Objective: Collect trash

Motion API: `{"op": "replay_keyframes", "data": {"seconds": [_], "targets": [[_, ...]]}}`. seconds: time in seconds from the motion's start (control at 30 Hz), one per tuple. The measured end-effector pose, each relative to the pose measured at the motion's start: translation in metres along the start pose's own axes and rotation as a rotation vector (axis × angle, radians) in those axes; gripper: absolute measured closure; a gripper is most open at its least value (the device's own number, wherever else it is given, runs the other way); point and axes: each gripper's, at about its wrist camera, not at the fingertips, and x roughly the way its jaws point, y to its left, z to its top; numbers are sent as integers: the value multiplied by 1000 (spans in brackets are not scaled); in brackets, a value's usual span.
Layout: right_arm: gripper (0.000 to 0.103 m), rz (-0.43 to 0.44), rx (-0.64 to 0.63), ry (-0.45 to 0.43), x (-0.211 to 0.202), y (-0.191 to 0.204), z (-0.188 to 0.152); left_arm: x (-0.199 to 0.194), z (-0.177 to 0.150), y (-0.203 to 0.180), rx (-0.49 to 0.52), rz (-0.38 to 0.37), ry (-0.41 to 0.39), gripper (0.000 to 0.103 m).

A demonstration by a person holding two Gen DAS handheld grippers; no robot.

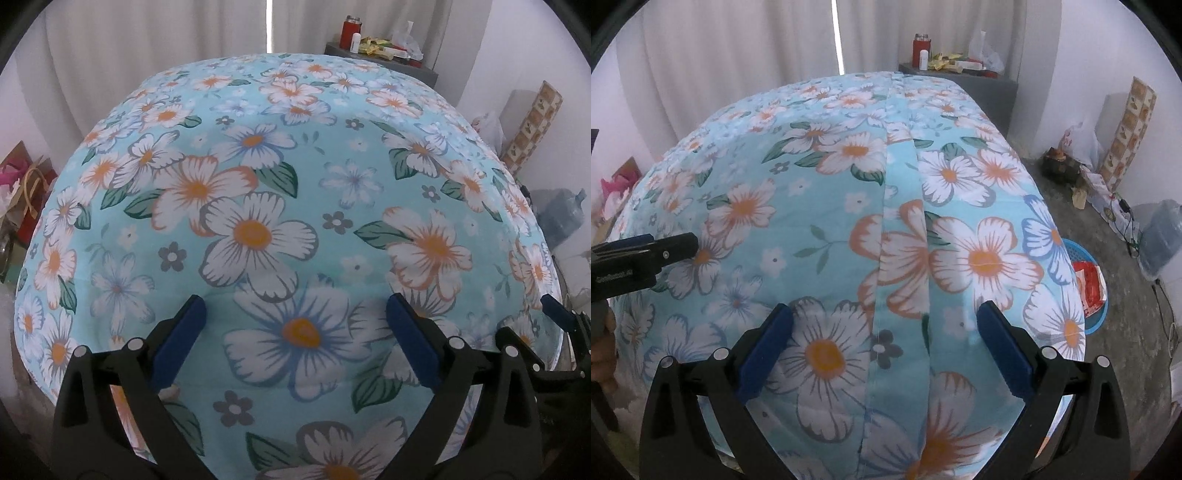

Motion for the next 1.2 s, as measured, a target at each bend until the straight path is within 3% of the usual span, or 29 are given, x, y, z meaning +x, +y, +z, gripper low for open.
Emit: {"op": "replay_keyframes", "data": {"seconds": [0.43,0.57,0.7,0.9,1.2], "targets": [[6,24,-14,40,2,-2,7,5,-1,-5,22,45,7,9],[6,35,9,53,-5,-8,8,-4,1,-2,-18,42,25,9],[6,-18,77,-8,-34,-27,13,-28,-3,-5,-66,18,-17,9],[6,-105,99,-91,-86,-51,10,-70,-15,-38,-37,-7,-94,9],[6,-221,73,-80,-115,-60,-12,-90,-39,-84,50,-19,-91,9]]}}
